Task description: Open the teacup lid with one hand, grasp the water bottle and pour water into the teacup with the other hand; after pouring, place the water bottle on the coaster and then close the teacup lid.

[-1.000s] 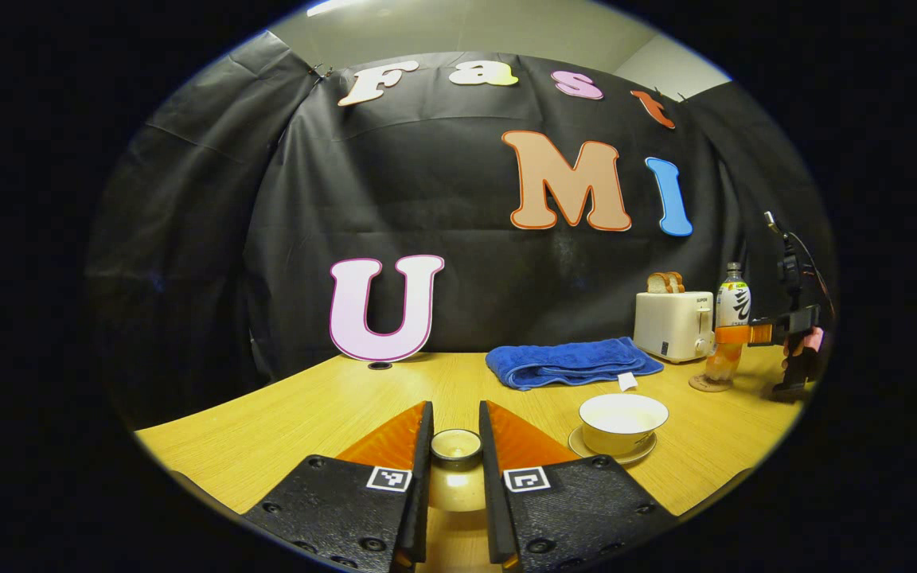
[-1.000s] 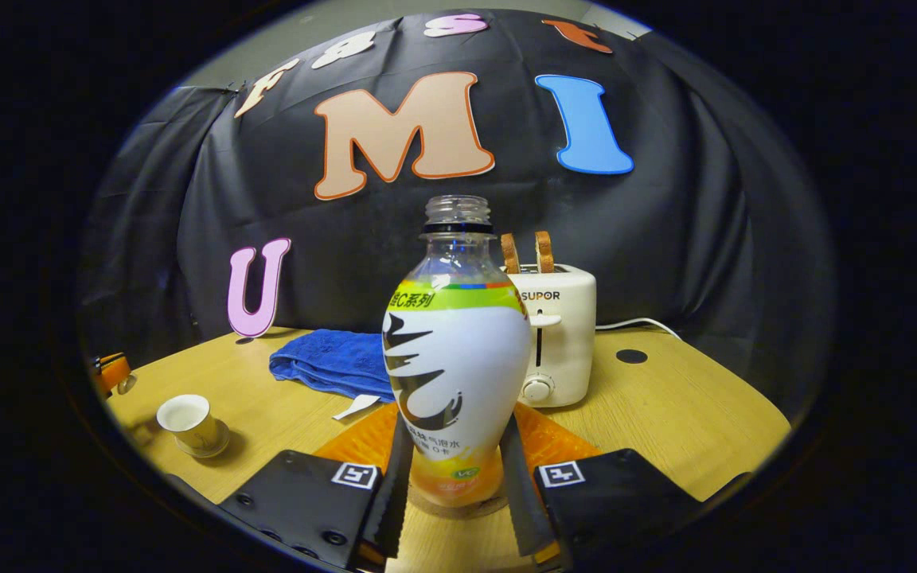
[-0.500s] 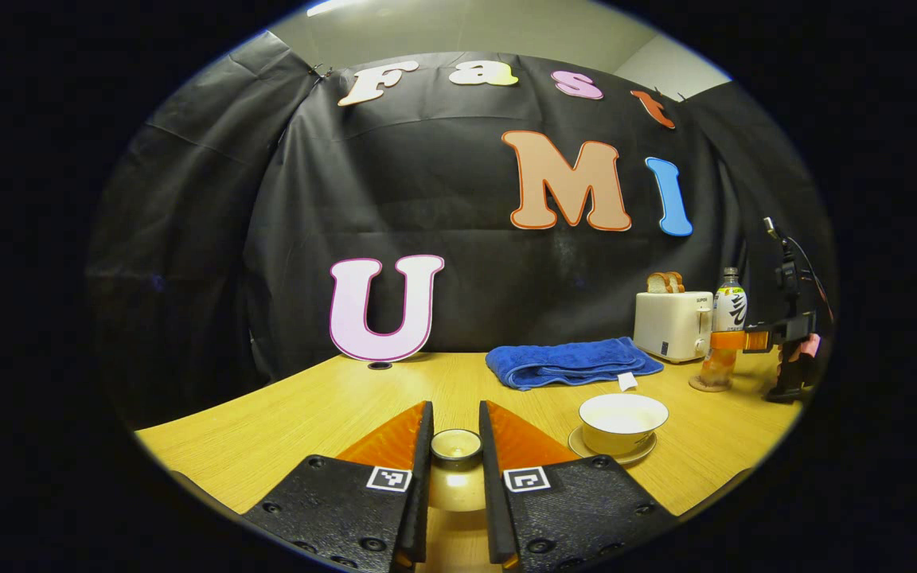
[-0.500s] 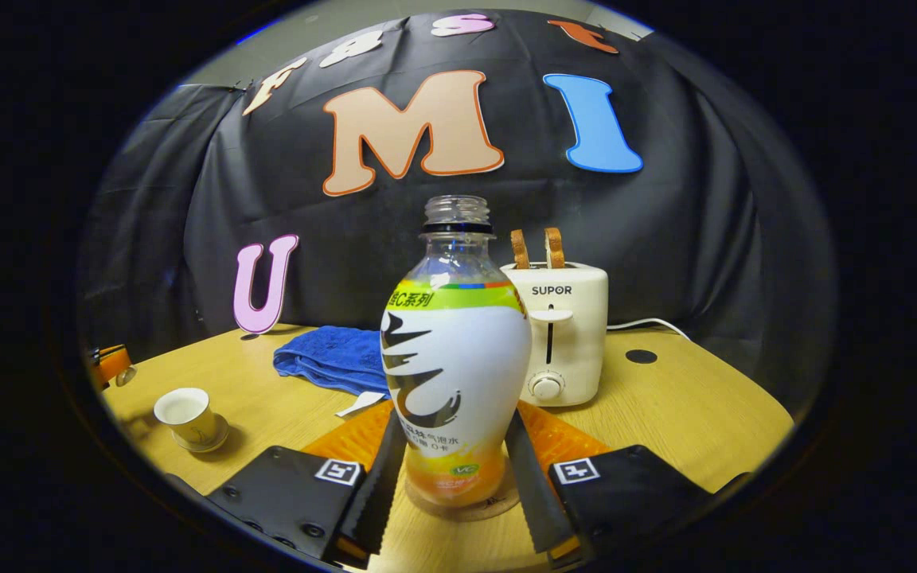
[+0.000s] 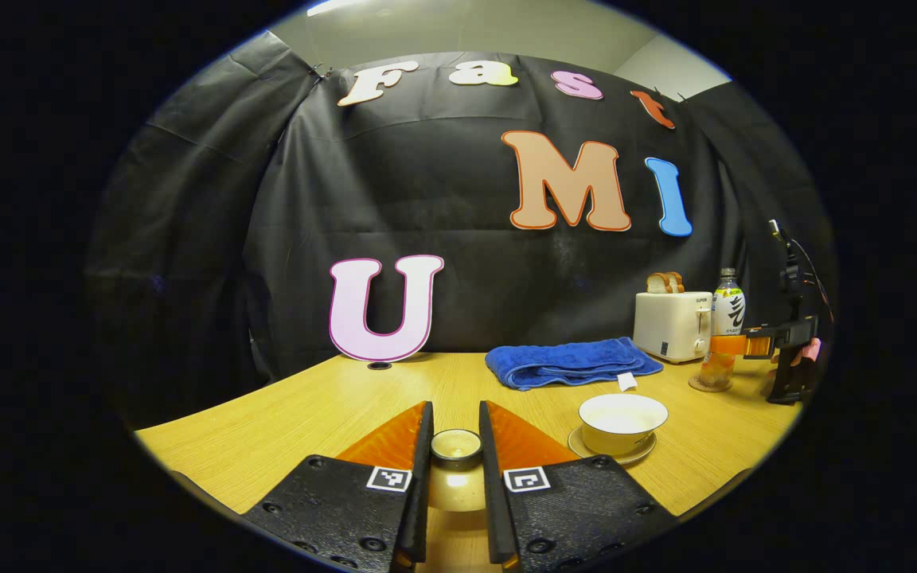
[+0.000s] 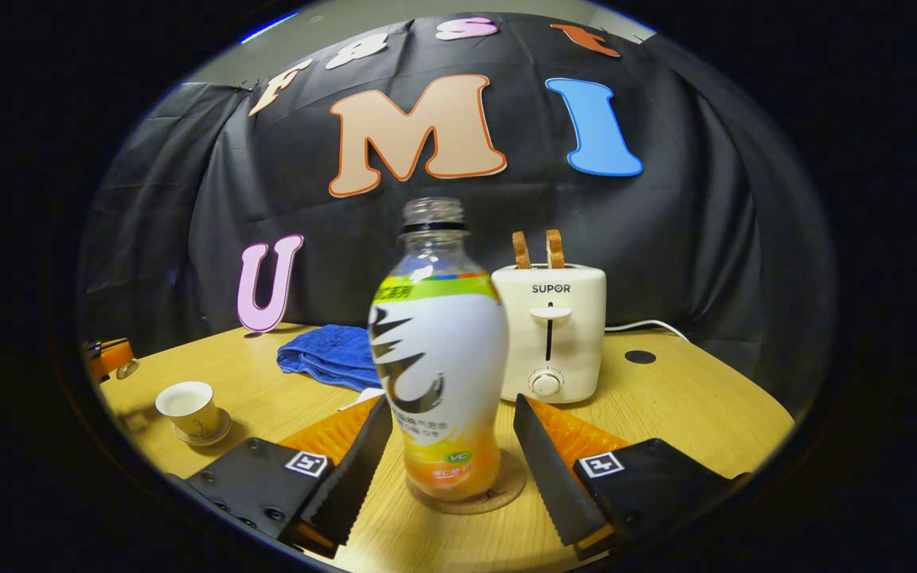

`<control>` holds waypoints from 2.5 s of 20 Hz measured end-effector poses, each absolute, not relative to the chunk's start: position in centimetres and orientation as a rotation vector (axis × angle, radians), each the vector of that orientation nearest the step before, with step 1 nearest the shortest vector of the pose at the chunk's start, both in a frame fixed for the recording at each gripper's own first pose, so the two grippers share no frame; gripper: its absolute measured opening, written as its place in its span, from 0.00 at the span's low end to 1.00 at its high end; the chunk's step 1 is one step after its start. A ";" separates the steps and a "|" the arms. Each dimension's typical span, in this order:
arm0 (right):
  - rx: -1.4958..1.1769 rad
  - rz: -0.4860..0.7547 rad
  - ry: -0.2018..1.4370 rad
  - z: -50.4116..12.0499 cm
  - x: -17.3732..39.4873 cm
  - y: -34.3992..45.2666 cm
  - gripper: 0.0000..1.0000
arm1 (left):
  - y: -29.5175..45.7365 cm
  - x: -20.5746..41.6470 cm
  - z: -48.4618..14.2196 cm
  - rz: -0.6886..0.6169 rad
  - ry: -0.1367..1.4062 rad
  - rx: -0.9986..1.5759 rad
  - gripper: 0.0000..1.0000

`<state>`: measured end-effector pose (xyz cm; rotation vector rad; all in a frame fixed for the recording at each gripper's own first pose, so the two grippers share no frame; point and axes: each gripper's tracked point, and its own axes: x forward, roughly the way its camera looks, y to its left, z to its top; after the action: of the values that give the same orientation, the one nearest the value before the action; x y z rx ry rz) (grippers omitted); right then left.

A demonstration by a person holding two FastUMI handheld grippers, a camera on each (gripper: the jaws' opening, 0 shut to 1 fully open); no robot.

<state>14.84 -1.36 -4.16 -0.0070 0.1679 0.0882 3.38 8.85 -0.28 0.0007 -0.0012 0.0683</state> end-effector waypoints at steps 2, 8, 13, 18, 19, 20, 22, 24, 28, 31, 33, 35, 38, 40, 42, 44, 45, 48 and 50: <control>-0.014 0.085 0.152 -3.8 14.3 -1.4 1.00 | 8.8 3.4 -0.3 0.067 -0.001 0.001 0.27; -0.027 0.080 0.067 -2.3 11.7 -1.3 0.94 | 7.9 3.5 -0.2 0.021 -0.004 0.002 0.27; -0.026 0.085 0.023 -1.6 9.8 -0.9 0.97 | 6.2 4.5 -0.2 -0.070 -0.006 0.003 0.27; -0.027 0.061 0.017 -1.3 7.7 -1.3 0.97 | 3.8 6.8 -0.2 -0.145 -0.009 0.002 0.27; -0.026 0.055 0.012 -1.1 7.0 -1.5 0.97 | 3.2 7.3 -0.3 -0.164 -0.008 0.002 0.27; -0.025 0.051 0.014 -1.3 6.5 -1.7 0.97 | 2.6 7.7 -0.3 -0.185 -0.010 0.001 0.27; -0.024 0.048 0.012 -1.2 5.6 -1.8 0.93 | 1.2 8.6 -0.4 -0.224 -0.008 0.001 0.27; -0.023 0.055 0.014 -1.2 5.0 -1.8 1.00 | -0.1 9.2 -0.3 -0.263 -0.010 -0.003 0.28; -0.023 0.044 0.013 -1.2 4.4 -2.3 0.97 | -3.2 9.7 -0.4 -0.366 -0.008 -0.006 0.27; -0.023 0.033 0.012 -1.2 3.9 -2.5 0.97 | -4.7 9.8 -0.5 -0.429 -0.003 0.002 0.27; -0.023 0.021 0.010 -1.1 3.5 -2.8 0.97 | -5.9 9.7 -1.1 -0.476 0.022 0.036 0.27; -0.023 0.022 0.011 -1.1 3.4 -2.7 0.97 | -6.9 9.7 -1.8 -0.518 0.067 0.083 0.27; -0.023 0.022 0.010 -1.1 3.3 -2.8 0.97 | -7.4 10.0 -2.6 -0.538 0.109 0.126 0.27; -0.023 0.023 0.010 -1.1 3.4 -2.8 0.97 | -7.7 10.3 -2.7 -0.540 0.115 0.135 0.27; -0.023 0.023 0.010 -1.2 3.4 -2.8 0.94 | -8.0 10.4 -2.8 -0.540 0.118 0.138 0.27; -0.022 0.024 0.010 -1.2 3.4 -2.8 1.00 | -8.0 10.5 -2.7 -0.540 0.113 0.137 0.27; -0.022 0.025 0.010 -1.2 3.4 -2.7 1.00 | -8.1 10.6 -2.7 -0.540 0.111 0.136 0.27; -0.022 0.028 0.010 -1.2 3.4 -2.7 1.00 | -8.1 10.6 -2.6 -0.541 0.110 0.137 0.27; -0.022 0.029 0.010 -1.2 3.4 -2.7 0.97 | -7.9 10.7 -2.7 -0.529 0.116 0.139 0.27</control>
<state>3.39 -2.74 -1.23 -0.0216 0.0098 0.0285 10.71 -7.86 -2.75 0.1391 0.1159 -0.5286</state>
